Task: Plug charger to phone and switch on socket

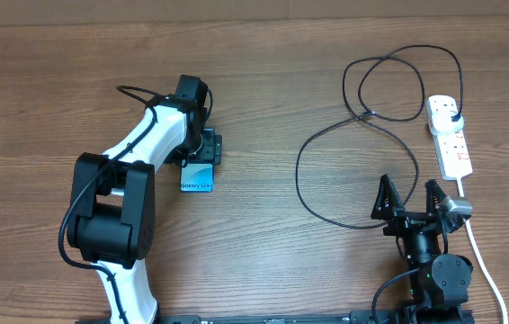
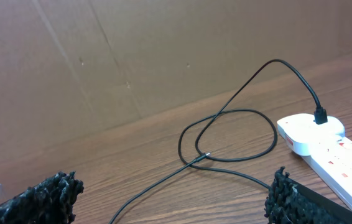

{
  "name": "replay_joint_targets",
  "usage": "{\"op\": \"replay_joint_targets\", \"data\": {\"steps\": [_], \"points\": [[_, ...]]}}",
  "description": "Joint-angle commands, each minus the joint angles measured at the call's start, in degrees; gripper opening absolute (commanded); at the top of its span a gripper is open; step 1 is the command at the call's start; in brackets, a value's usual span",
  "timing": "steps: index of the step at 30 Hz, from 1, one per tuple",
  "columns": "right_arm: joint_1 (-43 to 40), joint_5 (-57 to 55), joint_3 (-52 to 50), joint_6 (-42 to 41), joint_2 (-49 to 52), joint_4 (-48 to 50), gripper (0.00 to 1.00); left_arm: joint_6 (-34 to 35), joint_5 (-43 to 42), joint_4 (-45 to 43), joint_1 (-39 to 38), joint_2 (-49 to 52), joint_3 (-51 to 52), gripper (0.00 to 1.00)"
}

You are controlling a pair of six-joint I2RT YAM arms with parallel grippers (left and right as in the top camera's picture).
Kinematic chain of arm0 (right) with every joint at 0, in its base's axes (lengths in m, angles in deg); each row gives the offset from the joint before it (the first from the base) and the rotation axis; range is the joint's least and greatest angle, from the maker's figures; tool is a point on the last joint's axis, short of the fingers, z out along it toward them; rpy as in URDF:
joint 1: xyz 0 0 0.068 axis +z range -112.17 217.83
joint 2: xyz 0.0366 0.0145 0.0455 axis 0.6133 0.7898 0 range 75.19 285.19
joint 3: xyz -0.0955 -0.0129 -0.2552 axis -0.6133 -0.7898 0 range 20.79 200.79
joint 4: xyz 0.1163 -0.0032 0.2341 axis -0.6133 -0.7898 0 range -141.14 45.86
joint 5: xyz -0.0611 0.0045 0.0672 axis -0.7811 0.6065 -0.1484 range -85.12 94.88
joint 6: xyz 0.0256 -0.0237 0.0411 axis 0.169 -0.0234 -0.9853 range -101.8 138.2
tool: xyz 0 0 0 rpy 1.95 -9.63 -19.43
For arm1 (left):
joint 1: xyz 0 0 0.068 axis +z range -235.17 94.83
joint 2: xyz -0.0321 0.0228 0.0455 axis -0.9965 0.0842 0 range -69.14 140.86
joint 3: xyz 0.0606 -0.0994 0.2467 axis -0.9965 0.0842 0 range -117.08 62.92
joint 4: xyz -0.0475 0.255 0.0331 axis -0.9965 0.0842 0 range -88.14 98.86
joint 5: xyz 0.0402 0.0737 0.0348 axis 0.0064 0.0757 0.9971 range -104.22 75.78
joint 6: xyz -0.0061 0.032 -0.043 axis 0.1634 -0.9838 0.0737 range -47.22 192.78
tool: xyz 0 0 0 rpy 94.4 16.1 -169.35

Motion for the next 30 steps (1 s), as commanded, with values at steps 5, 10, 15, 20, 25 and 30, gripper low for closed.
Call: {"op": "replay_joint_targets", "data": {"steps": [5,10,15,20,25,30], "points": [[0.11,-0.07,-0.61,0.61,-0.42,0.20,1.00,3.61,-9.92,1.03,-1.36,7.58,4.92,0.76],[0.11,-0.07,-0.61,0.61,-0.42,0.20,1.00,3.58,-14.71,1.79,-1.27,7.56,3.91,0.66],[0.11,-0.07,-0.61,0.61,-0.42,0.20,1.00,3.52,-22.77,2.21,-1.25,7.56,2.32,0.62],[0.11,-0.07,-0.61,0.61,-0.42,0.20,1.00,1.60,-29.64,2.95,-1.25,7.56,1.79,0.61],[0.11,-0.07,-0.61,0.61,-0.42,0.20,1.00,-0.28,-39.06,4.59,-1.25,7.56,1.75,0.61],[0.11,-0.07,-0.61,0.61,-0.42,0.20,1.00,-2.62,-50.21,5.14,-1.25,7.56,1.75,0.60]]}}
